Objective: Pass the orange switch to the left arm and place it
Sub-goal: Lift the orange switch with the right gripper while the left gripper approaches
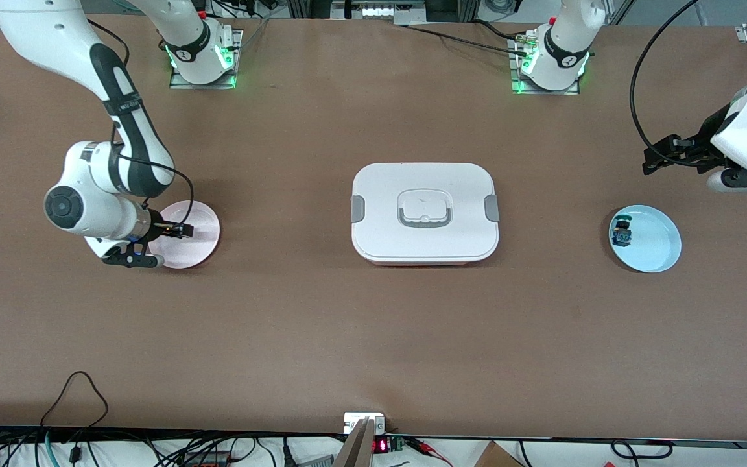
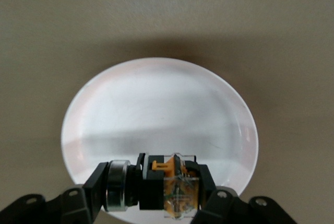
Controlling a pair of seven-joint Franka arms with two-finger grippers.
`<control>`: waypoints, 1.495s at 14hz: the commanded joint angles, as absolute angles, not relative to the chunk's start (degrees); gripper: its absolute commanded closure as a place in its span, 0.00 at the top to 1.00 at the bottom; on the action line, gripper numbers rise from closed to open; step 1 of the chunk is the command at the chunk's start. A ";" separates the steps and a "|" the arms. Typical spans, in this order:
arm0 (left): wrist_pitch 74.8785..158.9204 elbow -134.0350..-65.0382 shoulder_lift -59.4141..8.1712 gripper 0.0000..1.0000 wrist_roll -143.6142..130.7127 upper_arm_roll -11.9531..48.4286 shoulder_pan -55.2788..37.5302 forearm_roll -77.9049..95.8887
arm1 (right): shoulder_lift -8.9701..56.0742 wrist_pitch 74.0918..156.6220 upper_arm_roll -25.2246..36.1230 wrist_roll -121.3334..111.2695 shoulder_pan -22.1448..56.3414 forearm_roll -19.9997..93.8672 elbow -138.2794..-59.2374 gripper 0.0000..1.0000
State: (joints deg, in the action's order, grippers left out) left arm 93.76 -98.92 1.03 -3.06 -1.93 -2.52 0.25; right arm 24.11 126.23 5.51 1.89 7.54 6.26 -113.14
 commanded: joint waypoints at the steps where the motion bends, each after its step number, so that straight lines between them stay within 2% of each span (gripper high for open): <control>1: 92.55 -97.04 0.88 1.00 -2.99 -1.76 -2.90 -1.41 | 20.40 120.15 5.27 -3.41 7.12 7.21 -109.61 0.01; 5: 92.55 -96.33 0.79 1.00 -2.99 -1.76 -3.43 -1.41 | 16.88 117.70 5.01 -6.58 7.47 7.21 -107.23 0.01; 11: 90.01 -95.54 0.88 1.00 -2.99 -0.88 -3.17 -1.23 | 15.38 109.79 -0.08 -6.59 7.56 7.29 -97.22 0.01; 14: 88.07 -95.10 0.88 1.00 -2.90 -0.97 -2.81 -1.32 | 14.42 108.99 -2.37 -7.12 8.70 7.38 -94.14 0.01; 21: 85.26 -92.73 0.88 1.00 -3.69 -1.58 -2.72 4.71 | 13.97 108.98 -4.31 -24.31 11.07 21.51 -91.93 0.01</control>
